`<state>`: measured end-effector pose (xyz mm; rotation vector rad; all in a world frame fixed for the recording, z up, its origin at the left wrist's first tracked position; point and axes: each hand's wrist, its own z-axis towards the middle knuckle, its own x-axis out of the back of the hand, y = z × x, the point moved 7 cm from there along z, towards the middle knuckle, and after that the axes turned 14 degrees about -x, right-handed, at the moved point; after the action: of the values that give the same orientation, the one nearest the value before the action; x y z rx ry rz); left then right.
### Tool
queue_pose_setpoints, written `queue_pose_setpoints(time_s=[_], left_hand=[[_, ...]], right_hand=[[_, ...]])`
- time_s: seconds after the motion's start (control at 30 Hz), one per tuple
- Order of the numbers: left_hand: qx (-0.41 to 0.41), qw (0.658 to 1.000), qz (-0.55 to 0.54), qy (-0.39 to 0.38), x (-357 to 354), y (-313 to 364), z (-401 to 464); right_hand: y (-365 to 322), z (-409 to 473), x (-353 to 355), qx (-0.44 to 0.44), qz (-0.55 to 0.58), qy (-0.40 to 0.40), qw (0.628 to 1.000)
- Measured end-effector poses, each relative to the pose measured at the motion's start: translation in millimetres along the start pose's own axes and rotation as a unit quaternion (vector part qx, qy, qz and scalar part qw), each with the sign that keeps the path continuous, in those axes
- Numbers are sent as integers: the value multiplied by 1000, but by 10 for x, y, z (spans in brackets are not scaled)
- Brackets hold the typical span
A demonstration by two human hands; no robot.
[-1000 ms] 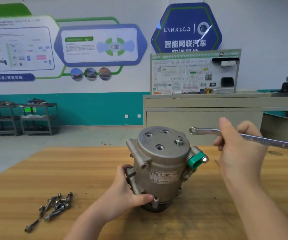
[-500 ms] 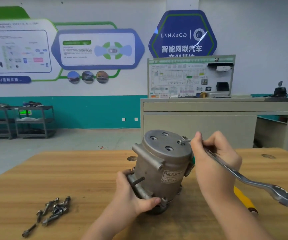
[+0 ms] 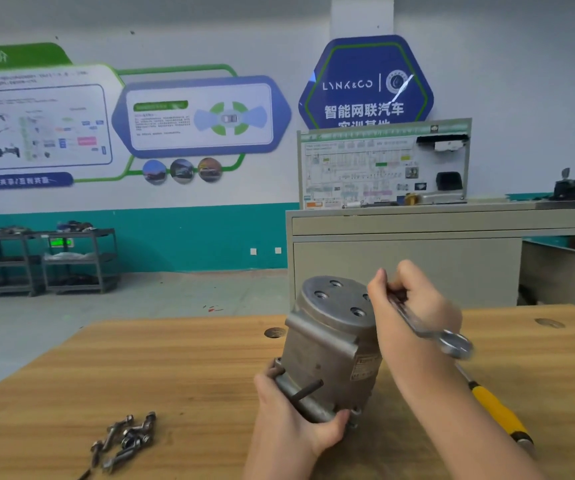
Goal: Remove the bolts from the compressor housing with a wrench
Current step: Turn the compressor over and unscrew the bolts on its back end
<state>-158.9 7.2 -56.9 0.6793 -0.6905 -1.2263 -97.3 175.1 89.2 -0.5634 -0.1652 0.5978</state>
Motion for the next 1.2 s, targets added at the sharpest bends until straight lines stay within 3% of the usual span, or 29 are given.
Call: queue_pose_setpoints(time_s=[0.17, 0.27, 0.37, 0.43, 0.57, 0.63, 0.7, 0.73, 0.77, 1.03, 1.1, 1.2], left_hand=[[21, 1000, 1, 14, -3, -80, 10], [19, 1000, -5, -8, -9, -116, 20], [7, 998, -40, -55, 61, -127, 38], [0, 995, -45, -90, 161, -115, 58], [-3, 989, -44, -142, 377, -144, 109], [1, 987, -46, -156, 432, -152, 123], [15, 984, -64, -164, 448, -174, 117], [19, 983, -72, -165, 451, -194, 113], [20, 983, -77, -165, 456, -212, 112], [29, 983, -65, -169, 468, -251, 116], [31, 983, -64, -170, 469, -244, 115], [24, 984, -55, -169, 488, -207, 110]], right_hand=[[-156, 76, -131, -87, -128, -42, 987], [-217, -42, -144, -70, -148, -46, 985], [48, -144, 0, -149, 15, -18, 989], [293, -171, 110, -220, 178, -9, 959], [507, -78, 145, -314, 219, -108, 917], [641, -58, -9, -425, 279, -205, 836], [684, -67, -248, -539, 347, -300, 707], [659, -35, -353, -558, 350, -336, 673], [640, 18, -451, -559, 338, -366, 663], [495, 380, -853, -504, 70, -483, 712], [427, 428, -867, -472, 63, -483, 735], [298, 574, -827, -445, 149, -424, 775]])
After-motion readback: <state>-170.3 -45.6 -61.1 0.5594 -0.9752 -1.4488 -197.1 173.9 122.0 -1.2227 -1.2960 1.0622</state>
